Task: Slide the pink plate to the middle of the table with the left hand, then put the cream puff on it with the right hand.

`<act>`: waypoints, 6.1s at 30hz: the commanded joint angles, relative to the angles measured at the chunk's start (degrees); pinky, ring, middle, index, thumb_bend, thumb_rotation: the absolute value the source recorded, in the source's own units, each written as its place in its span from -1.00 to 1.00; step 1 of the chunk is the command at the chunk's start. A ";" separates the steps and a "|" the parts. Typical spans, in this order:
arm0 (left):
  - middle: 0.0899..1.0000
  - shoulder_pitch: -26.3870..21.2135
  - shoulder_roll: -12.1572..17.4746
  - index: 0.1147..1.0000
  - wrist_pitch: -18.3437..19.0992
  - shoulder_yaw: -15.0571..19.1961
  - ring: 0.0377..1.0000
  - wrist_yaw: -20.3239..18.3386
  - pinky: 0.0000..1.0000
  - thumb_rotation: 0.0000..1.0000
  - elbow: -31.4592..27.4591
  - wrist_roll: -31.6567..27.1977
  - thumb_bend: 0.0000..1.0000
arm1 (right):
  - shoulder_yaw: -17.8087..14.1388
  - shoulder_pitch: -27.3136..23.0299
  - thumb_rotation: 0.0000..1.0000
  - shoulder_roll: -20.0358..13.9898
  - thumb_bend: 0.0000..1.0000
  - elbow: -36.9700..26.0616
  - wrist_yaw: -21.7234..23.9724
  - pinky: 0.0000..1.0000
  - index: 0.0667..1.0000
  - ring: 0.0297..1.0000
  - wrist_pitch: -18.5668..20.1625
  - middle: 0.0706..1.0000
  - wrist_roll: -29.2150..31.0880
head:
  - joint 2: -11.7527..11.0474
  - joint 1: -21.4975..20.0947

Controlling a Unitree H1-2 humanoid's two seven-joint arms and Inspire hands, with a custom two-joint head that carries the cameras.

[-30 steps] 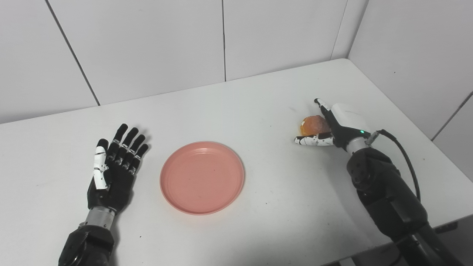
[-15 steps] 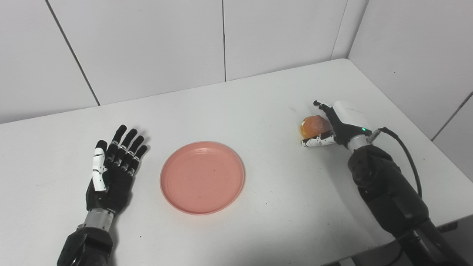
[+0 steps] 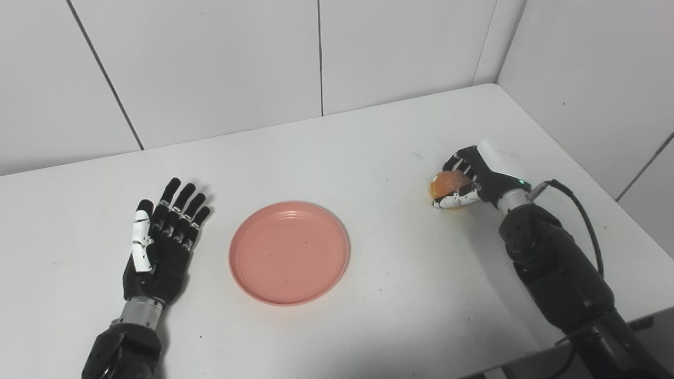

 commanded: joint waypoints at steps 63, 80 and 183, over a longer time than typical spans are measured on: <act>0.81 6.96 -12.79 0.79 5.57 -8.93 0.81 16.29 0.79 1.00 -10.85 13.84 -0.17 | 16.81 -12.63 -1.00 12.16 0.04 -19.84 12.94 -0.39 0.00 -0.30 -5.14 -0.22 -0.80 | 5.19 36.11; 0.81 6.44 -13.11 0.78 4.61 -9.31 0.81 16.26 0.78 1.00 -10.36 14.67 -0.13 | 22.15 -11.31 -1.00 14.56 0.04 -15.70 13.83 -0.44 -0.01 -0.35 -7.00 -0.25 -2.03 | 6.33 37.01; 0.97 5.45 -9.88 0.93 4.10 -8.27 0.96 16.54 0.97 1.00 -14.59 17.65 -0.16 | 11.86 -2.44 0.81 13.26 0.91 -20.22 11.41 0.75 1.00 0.99 -12.95 1.00 -0.88 | 5.82 34.85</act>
